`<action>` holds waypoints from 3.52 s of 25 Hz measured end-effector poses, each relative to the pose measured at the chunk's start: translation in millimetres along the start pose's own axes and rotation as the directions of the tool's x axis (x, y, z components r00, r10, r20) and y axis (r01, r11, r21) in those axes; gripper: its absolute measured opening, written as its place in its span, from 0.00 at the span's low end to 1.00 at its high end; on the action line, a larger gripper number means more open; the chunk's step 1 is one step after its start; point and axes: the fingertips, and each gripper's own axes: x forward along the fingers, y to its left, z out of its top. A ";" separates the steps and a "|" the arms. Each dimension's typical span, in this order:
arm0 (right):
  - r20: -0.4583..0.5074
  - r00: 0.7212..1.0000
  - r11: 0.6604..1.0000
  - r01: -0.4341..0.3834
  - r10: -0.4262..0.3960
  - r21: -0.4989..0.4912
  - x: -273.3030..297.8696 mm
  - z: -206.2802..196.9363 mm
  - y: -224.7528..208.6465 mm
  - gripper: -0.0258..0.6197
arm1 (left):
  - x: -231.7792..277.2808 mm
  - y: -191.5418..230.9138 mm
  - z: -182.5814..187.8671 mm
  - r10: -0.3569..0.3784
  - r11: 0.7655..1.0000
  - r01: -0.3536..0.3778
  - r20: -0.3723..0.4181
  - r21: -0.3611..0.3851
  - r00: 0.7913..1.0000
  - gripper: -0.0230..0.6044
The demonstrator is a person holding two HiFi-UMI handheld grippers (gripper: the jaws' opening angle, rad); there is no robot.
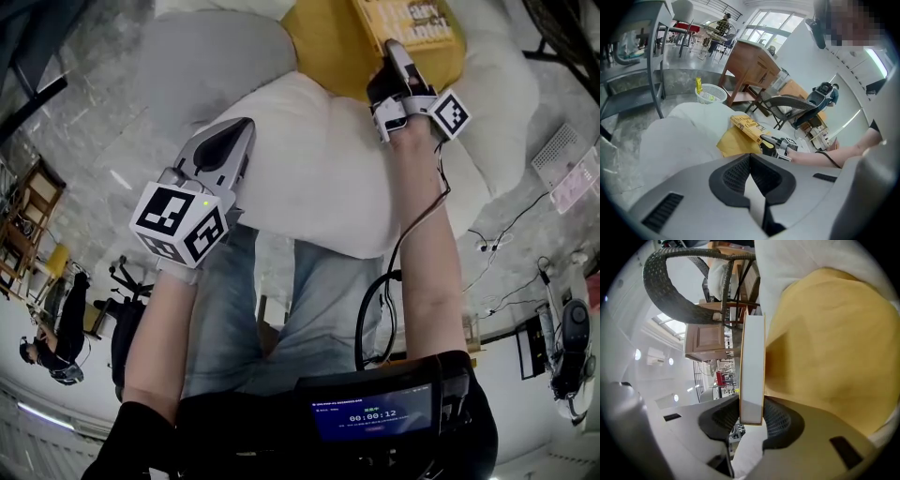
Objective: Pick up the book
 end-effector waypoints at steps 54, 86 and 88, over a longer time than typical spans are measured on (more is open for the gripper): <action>-0.013 0.934 0.933 -0.357 0.357 -0.040 -85.0 -108.7 271.9 0.29 | -68.0 -59.0 79.2 -0.137 0.977 0.140 -0.029 0.162 0.990 0.06; 0.109 0.908 0.914 -0.396 0.404 -0.091 -242.0 -151.7 448.3 0.29 | -195.5 -222.9 139.2 -0.227 0.921 0.211 0.010 0.328 0.974 0.06; 0.114 0.906 0.913 -0.399 0.407 -0.092 -244.0 -151.8 461.8 0.29 | -203.1 -230.5 146.4 -0.235 0.913 0.221 0.001 0.344 0.972 0.06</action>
